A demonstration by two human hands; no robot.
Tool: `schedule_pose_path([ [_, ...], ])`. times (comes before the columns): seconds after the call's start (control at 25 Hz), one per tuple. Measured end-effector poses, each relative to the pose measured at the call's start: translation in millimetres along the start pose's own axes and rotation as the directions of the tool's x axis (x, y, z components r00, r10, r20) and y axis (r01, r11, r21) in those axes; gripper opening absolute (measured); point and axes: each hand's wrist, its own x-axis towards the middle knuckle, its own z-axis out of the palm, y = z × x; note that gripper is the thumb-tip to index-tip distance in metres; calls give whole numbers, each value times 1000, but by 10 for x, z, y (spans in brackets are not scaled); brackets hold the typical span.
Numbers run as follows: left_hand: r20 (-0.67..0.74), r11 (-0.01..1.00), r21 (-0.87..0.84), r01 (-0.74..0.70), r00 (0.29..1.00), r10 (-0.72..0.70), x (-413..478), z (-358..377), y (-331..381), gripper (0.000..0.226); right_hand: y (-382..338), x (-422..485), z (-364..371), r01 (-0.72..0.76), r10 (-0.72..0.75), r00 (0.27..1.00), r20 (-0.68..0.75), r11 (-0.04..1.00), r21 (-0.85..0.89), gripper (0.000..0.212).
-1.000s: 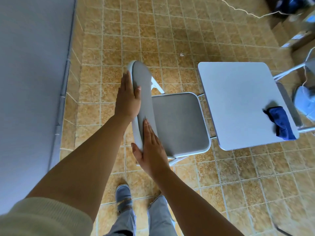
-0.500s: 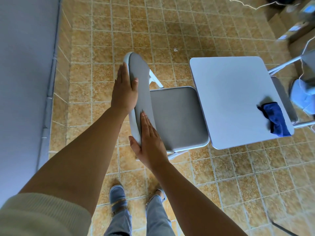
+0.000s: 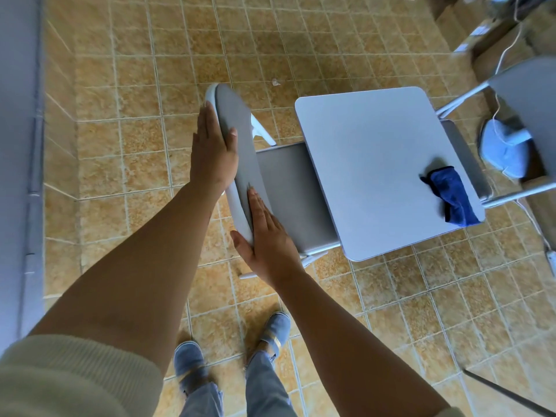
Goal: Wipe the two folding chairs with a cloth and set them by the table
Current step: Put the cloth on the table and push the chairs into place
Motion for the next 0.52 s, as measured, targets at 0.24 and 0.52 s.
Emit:
schedule_pose_path([
  [0.24, 7, 1000, -14, -10, 1000, 10, 148, 264, 297, 61, 345, 112, -186, -10, 9, 1000, 11, 1000, 12, 73],
  [0.52, -31, 983, 182, 2, 1000, 4, 152, 270, 322, 59, 373, 142, -209, -17, 13, 998, 63, 998, 63, 76],
])
